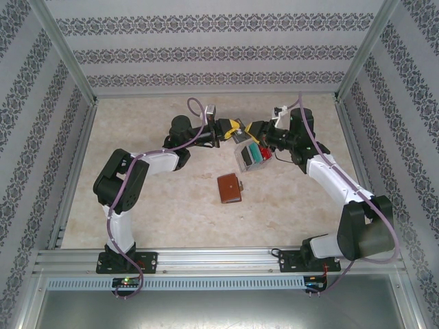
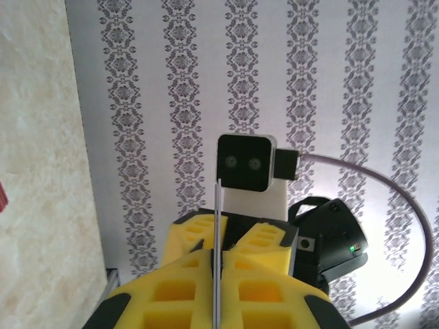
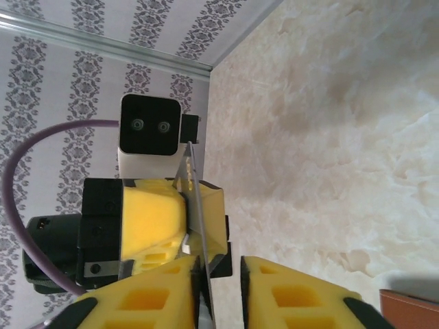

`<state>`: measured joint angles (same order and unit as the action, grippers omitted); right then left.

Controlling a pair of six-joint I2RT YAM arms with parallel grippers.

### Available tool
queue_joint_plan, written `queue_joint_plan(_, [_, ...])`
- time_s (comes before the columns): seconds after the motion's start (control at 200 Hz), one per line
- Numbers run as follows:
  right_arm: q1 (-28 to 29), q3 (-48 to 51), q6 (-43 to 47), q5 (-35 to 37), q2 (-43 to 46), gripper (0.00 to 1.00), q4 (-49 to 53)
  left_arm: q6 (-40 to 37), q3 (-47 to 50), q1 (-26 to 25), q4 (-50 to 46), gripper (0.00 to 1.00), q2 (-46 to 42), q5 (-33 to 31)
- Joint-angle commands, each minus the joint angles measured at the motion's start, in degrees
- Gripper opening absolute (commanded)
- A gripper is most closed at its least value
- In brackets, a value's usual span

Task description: Put the credit cards into the card holder

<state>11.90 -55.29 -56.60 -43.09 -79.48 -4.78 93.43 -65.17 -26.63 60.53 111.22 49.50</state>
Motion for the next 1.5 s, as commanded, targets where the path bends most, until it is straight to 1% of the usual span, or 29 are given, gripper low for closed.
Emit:
queue_joint_plan(0.0, [0.5, -1.4, 3.2, -1.9, -0.5, 0.27, 2.0, -0.2, -0.7, -0.4, 4.8, 0.00, -0.1, 0.0])
queue_joint_plan(0.035, [0.5, -1.5, 3.6, -2.9, -0.7, 0.28, 2.1, -0.2, -0.7, -0.5, 4.7, 0.00, -0.1, 0.2])
queue_joint_plan(0.095, [0.8, -1.8, 4.0, -4.8, -1.1, 0.35, 2.0, -0.2, -0.8, -0.4, 4.6, 0.00, -0.1, 0.3])
queue_joint_plan(0.175, [1.3, -2.2, 4.9, -6.2, -1.4, 0.37, 1.8, -0.1, -1.1, -0.5, 4.6, 0.00, 0.2, 0.7])
queue_joint_plan(0.225, [1.8, -2.9, 6.1, -7.0, -1.9, 0.40, 2.5, 0.1, -1.1, -0.4, 4.9, 0.00, 0.3, 0.7])
queue_joint_plan(0.28, [2.3, -4.0, 7.5, -7.6, -2.8, 0.40, 4.0, 0.3, -1.2, -0.4, 5.2, 0.00, 0.3, 0.7])
queue_joint_plan(0.375, [2.4, -5.1, 9.0, -6.2, -4.3, 0.40, 6.5, 0.7, -1.7, -0.5, 5.7, 0.02, 0.3, 1.3])
queue_joint_plan(0.415, [2.5, -5.4, 9.3, -5.4, -4.8, 0.39, 7.2, 0.9, -2.0, -0.5, 6.1, 0.02, 0.3, 1.7])
queue_joint_plan(0.455, [2.4, -5.4, 9.5, -4.0, -4.8, 0.38, 8.1, 1.2, -2.1, -0.4, 6.6, 0.04, 0.3, 2.1])
queue_joint_plan(0.51, [2.1, -4.8, 9.5, -2.5, -4.3, 0.31, 8.4, 1.5, -2.3, -0.4, 7.1, 0.07, 0.1, 2.2])
queue_joint_plan(0.535, [1.9, -4.5, 9.4, -2.0, -4.0, 0.29, 8.4, 1.6, -2.3, -0.4, 7.3, 0.08, 0.0, 2.1])
queue_joint_plan(0.585, [1.5, -3.8, 8.9, -1.1, -3.6, 0.29, 8.1, 2.1, -2.4, -0.5, 7.9, 0.11, 0.0, 2.2])
queue_joint_plan(0.734, [0.9, -3.0, 8.9, -0.1, -2.9, 0.30, 8.4, 2.6, -3.0, -0.5, 8.5, 0.15, 0.3, 2.7])
queue_joint_plan(1.004, [0.1, -2.2, 8.2, 1.5, -1.7, 0.30, 8.2, 3.9, -2.3, -0.5, 10.6, 0.16, 0.9, 2.8])
queue_joint_plan(1.264, [0.0, -1.6, 7.4, 2.3, -1.1, 0.30, 7.9, 4.2, -2.4, -0.4, 10.8, 0.16, 1.0, 2.9])
queue_joint_plan(1.314, [0.0, -1.5, 7.3, 2.5, -0.8, 0.27, 7.6, 4.3, -2.3, -0.4, 11.0, 0.16, 1.0, 2.9])
queue_joint_plan(1.364, [-0.1, -1.6, 7.3, 2.2, -0.8, 0.26, 7.8, 4.4, -2.2, -0.5, 11.2, 0.16, 1.0, 2.9])
queue_joint_plan(1.444, [-0.2, -1.8, 7.6, 2.4, -1.0, 0.29, 8.5, 4.5, -2.0, -0.5, 11.5, 0.16, 1.0, 2.8])
queue_joint_plan(1.494, [-0.2, -1.7, 7.6, 2.7, -0.9, 0.29, 8.7, 4.6, -2.1, -0.5, 11.6, 0.16, 1.0, 2.8])
